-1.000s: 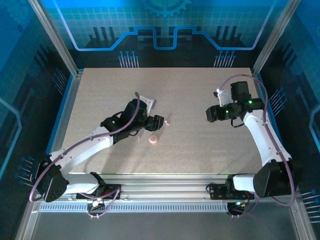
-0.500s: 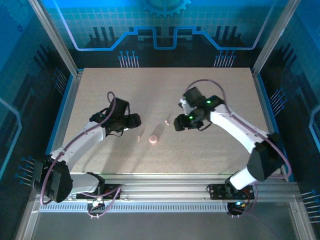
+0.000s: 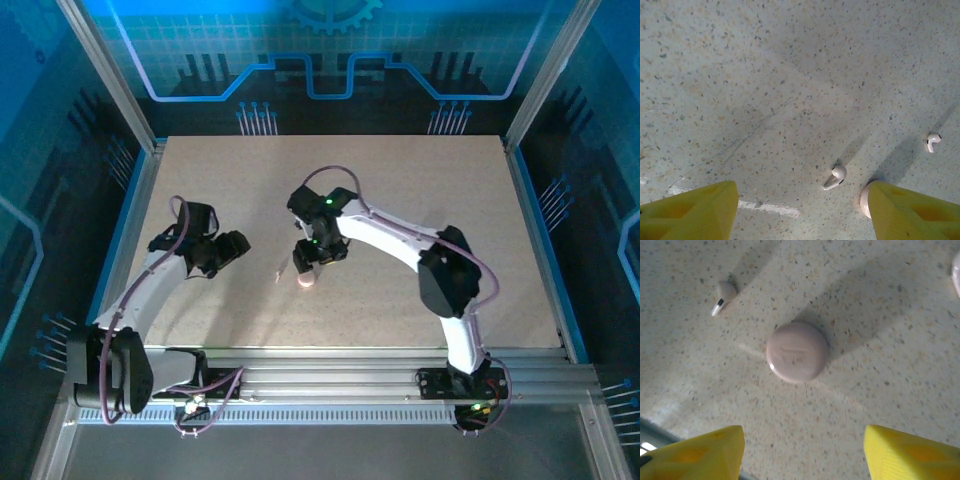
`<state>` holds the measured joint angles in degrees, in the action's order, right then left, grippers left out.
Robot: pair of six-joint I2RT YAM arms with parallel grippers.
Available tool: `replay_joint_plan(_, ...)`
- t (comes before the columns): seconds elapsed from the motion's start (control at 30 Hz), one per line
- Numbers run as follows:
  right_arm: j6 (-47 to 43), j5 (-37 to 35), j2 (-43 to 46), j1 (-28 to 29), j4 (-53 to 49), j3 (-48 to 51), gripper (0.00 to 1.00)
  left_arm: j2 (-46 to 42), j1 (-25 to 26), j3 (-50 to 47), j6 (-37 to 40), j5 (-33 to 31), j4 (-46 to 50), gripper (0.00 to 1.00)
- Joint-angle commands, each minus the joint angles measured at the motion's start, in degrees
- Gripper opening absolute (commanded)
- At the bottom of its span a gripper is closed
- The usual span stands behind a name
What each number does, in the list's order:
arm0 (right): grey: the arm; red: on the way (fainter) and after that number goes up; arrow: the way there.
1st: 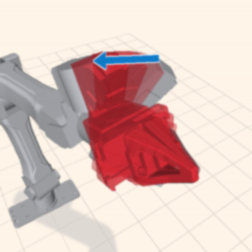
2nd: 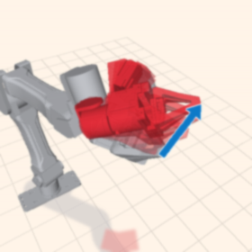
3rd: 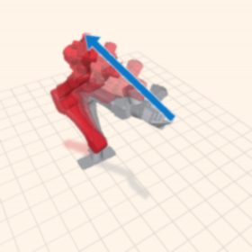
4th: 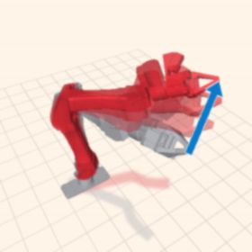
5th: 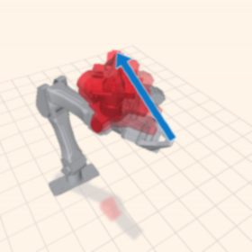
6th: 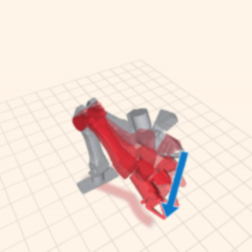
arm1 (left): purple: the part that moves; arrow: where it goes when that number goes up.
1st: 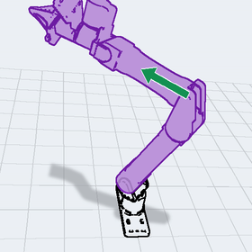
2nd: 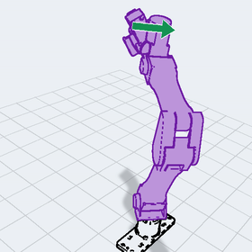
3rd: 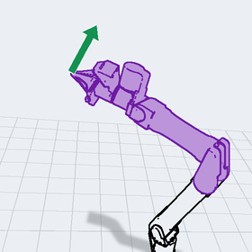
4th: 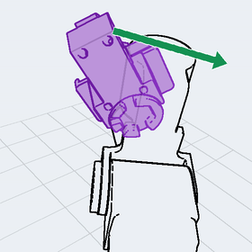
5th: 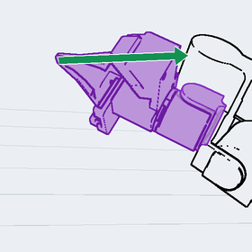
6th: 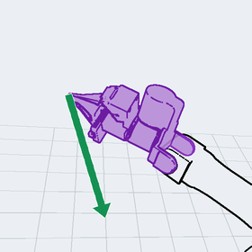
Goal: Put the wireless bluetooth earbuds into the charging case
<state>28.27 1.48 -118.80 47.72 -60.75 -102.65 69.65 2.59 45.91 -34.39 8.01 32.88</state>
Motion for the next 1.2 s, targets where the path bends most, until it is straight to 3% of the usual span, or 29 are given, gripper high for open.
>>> replay_joint_plan(0.0,-0.7,-1.9,-5.5,1.8,-6.4,-5.6,0.66,0.3,-0.4,-1.2,0.5,2.7,-0.5,0.7)
replay_joint_plan(0.33,-1.6,-2.0,-14.2,2.4,-9.2,-13.7,0.67,0.2,-1.0,-1.1,2.0,1.4,0.3,0.71)
replay_joint_plan(0.77,-0.3,-1.8,-17.0,2.6,-7.1,-12.9,0.66,-0.4,-1.4,-1.6,2.5,2.3,0.0,0.71)
replay_joint_plan(1.17,0.6,-5.9,-18.3,2.5,-3.7,-10.7,0.56,-0.6,-1.4,-1.3,3.6,2.7,-0.6,0.7)
